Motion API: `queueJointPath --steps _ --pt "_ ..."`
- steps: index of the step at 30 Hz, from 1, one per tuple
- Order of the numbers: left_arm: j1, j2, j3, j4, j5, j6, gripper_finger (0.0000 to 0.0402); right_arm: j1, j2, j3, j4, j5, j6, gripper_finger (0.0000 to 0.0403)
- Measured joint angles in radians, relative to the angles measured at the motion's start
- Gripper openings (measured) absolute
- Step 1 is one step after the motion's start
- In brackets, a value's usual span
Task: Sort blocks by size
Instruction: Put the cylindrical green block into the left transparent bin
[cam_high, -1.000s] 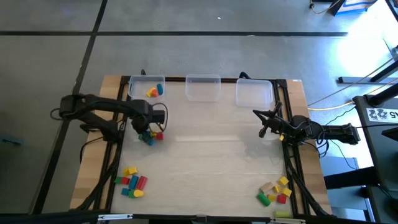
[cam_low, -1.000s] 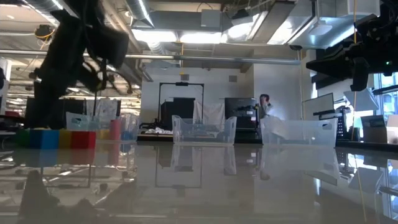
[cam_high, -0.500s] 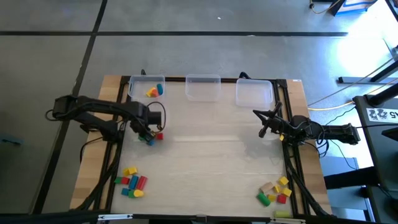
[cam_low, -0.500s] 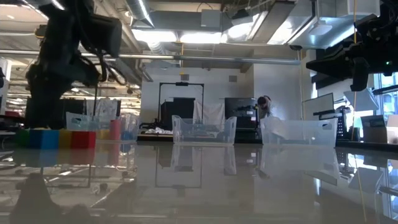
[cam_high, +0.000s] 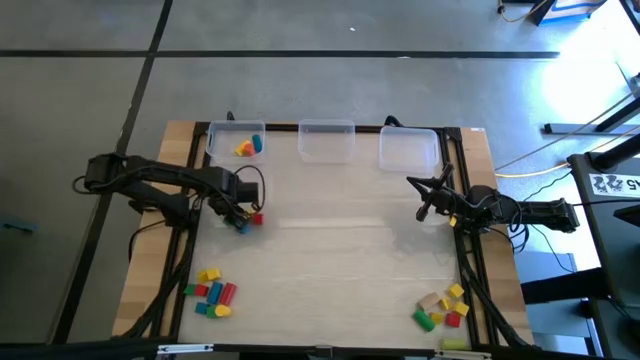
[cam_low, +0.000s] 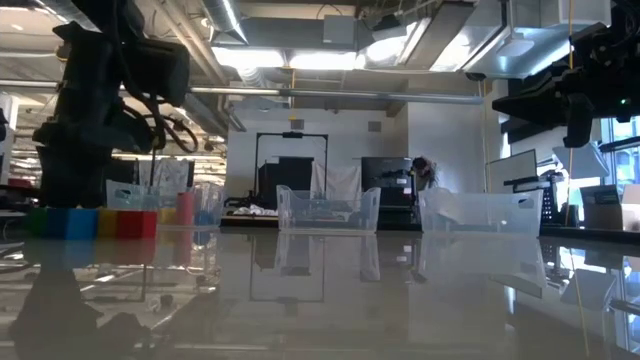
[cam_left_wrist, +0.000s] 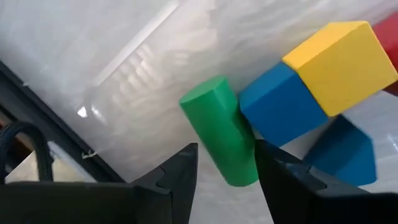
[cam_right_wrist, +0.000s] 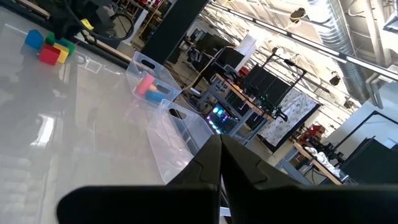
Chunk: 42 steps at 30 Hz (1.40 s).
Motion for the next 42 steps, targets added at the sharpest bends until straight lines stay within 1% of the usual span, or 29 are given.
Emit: queueJointPath --steps 3,6,10,13,18,23,26,29,36,42 --pt "0.0 0.0 -0.002 0.002 -0.003 0.0 0.0155 0.0 0.0 0.0 0.0 0.0 0.0 0.0012" --pt "0.0 0.0 -0.029 0.007 -0.003 -0.012 0.0155 0.0 0.0 0.0 0.0 0.0 0.0 0.0012" --pt "0.0 0.0 -0.103 0.072 0.002 -0.049 0.0155 0.0 0.0 0.0 -0.001 0.0 0.0 0.0012" --pt "-0.001 -0.002 -0.126 0.11 0.008 -0.052 0.0155 0.0 0.0 0.0 -0.002 0.0 0.0 0.0012" --pt "-0.001 -0.003 -0.129 0.118 0.004 -0.018 0.0154 0.0 0.0 0.0 -0.002 0.0 0.0 0.0012" --pt "-0.001 -0.002 -0.129 0.118 -0.005 0.026 0.013 0.0 0.0 0.0 -0.001 0.0 -0.001 0.0012" --pt "-0.001 -0.002 -0.127 0.115 -0.006 0.027 0.0129 0.0 0.0 0.0 0.0 0.0 -0.001 0.0012" --pt "-0.001 0.002 -0.105 0.085 -0.021 0.048 0.0129 0.0 0.0 0.0 0.0 0.0 -0.001 0.0012" --pt "0.0 0.0 0.022 0.004 -0.073 0.093 0.0133 0.0 0.0 0.0 -0.001 0.0 -0.001 0.0012" --pt "0.01 0.0 0.15 -0.069 -0.195 0.157 0.0137 0.0 0.0 0.0 0.0 0.0 -0.004 0.0012"
